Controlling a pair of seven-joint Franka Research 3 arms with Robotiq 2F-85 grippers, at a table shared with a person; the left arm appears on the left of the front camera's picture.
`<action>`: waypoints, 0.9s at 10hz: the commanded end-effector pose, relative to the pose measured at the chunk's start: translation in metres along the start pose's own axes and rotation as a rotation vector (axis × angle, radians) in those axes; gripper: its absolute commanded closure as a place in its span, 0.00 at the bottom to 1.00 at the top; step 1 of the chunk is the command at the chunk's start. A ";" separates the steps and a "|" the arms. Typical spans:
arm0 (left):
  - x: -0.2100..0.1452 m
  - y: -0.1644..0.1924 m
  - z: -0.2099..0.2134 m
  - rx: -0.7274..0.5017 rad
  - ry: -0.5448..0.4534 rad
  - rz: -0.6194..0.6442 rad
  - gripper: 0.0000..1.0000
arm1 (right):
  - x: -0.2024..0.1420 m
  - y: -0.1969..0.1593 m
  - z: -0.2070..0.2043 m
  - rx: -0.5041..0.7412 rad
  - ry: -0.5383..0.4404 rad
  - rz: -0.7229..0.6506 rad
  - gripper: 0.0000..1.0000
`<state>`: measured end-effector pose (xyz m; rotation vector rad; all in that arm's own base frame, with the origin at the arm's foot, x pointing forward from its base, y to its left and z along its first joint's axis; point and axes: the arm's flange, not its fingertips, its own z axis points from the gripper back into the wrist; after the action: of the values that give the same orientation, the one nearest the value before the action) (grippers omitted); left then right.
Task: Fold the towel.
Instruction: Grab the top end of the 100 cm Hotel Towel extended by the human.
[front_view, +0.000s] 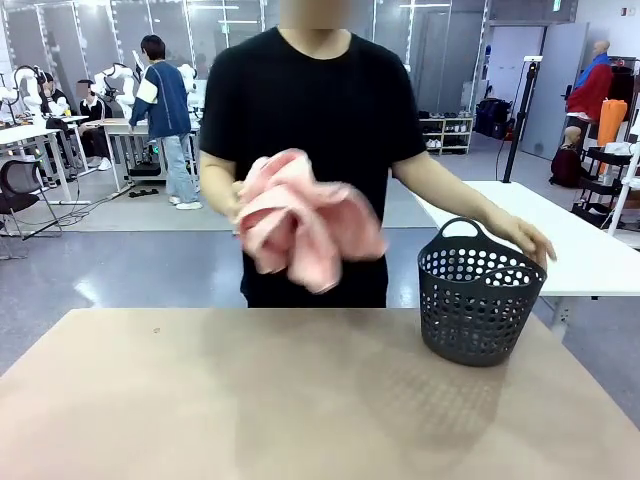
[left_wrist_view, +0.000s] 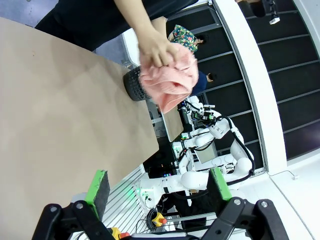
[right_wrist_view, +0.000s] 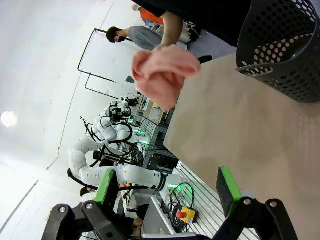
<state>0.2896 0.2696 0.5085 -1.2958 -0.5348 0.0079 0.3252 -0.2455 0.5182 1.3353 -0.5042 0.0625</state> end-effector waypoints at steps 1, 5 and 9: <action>0.001 0.000 0.002 -0.019 0.001 -0.021 0.00 | 0.002 0.003 0.000 0.010 -0.006 0.017 0.00; 0.001 0.000 0.002 -0.019 0.001 -0.021 0.00 | 0.002 0.003 0.000 0.010 -0.006 0.017 0.00; 0.001 0.000 0.002 -0.019 0.001 -0.021 0.00 | 0.002 0.003 0.000 0.010 -0.006 0.017 0.00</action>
<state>0.2896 0.2696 0.5085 -1.2959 -0.5347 0.0079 0.3252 -0.2455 0.5182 1.3352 -0.5043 0.0624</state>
